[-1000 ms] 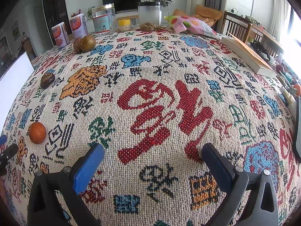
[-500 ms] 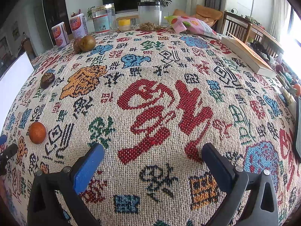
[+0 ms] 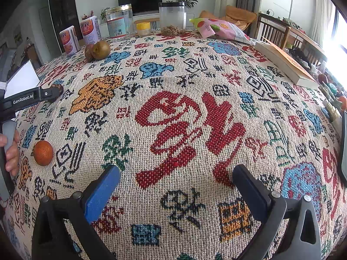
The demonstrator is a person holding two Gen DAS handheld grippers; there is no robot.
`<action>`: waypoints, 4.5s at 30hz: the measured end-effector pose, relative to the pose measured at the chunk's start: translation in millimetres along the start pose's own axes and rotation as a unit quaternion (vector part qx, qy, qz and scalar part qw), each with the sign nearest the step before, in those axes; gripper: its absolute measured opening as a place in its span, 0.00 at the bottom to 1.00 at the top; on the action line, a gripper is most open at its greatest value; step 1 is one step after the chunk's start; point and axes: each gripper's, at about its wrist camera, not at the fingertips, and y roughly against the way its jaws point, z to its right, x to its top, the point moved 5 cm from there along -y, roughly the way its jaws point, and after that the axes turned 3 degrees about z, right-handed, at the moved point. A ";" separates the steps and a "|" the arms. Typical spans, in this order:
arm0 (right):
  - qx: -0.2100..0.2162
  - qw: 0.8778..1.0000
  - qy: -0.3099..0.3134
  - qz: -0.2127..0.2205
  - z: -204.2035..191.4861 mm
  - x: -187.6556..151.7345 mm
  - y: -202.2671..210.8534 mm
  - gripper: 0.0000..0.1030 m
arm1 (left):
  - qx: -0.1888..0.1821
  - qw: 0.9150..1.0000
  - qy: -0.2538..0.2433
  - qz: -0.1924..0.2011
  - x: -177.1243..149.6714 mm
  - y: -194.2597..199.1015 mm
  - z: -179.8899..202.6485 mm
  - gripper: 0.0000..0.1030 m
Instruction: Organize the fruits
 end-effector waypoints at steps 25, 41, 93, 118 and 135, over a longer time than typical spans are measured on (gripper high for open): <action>0.001 1.000 0.000 0.000 0.0 -0.1 0.1 1.00 | 0.068 0.997 0.029 -0.010 -90.2 82.8 -74.5 0.89; 0.000 1.000 0.000 0.001 0.2 -0.1 0.4 1.00 | 0.067 0.997 0.035 -0.017 -90.7 81.0 -76.9 0.96; 0.249 0.967 0.049 -0.004 -70.2 89.3 -16.2 0.48 | 0.067 0.997 0.035 -0.017 -90.3 79.5 -77.4 0.97; 0.099 0.989 0.109 0.013 -39.9 -53.0 36.4 0.99 | 0.067 0.997 0.036 -0.018 -90.1 78.2 -77.6 0.98; 0.097 0.989 0.109 0.010 -40.4 -52.6 35.6 1.00 | 0.066 0.997 0.036 -0.018 -90.1 78.2 -77.4 0.97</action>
